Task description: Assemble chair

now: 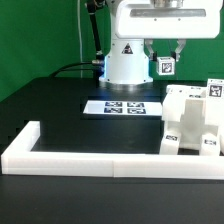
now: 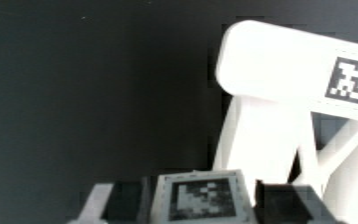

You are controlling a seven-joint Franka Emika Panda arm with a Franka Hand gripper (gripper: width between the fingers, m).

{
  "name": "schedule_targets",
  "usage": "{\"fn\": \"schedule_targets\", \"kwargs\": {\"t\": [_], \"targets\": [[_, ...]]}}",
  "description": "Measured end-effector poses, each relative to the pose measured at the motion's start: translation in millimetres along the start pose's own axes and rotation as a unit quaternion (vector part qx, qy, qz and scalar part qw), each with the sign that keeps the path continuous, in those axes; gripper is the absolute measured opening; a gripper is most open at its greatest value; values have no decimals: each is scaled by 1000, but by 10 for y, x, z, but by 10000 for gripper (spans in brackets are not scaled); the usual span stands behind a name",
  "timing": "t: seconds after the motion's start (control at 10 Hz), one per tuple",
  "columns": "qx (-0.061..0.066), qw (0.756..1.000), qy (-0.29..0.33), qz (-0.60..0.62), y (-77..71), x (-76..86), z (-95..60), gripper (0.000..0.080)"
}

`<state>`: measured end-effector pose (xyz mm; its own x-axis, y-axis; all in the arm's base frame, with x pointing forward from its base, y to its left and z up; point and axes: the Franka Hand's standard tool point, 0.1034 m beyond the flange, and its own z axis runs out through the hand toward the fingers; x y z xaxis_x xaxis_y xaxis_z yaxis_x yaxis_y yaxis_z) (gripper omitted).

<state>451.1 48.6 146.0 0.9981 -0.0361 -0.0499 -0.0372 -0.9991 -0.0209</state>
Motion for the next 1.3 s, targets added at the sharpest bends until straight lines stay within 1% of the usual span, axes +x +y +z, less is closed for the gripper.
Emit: {"fn": "schedule_targets", "kwargs": {"t": [0.1,0.2,0.3,0.4,0.7,1.1,1.3], "targets": [[-5,998,8,-57,16,191,-29,285],[-7,996,18,-91,25,538,-106,285],[-15,993,22,-117,1,741,-72,285],[-18,992,15,-126,-40,704,-1,285],[-18,992,15,-125,-28,703,8,285],[-22,992,11,-127,-39,727,71,285],[-22,993,18,-114,-84,721,87,285]]}}
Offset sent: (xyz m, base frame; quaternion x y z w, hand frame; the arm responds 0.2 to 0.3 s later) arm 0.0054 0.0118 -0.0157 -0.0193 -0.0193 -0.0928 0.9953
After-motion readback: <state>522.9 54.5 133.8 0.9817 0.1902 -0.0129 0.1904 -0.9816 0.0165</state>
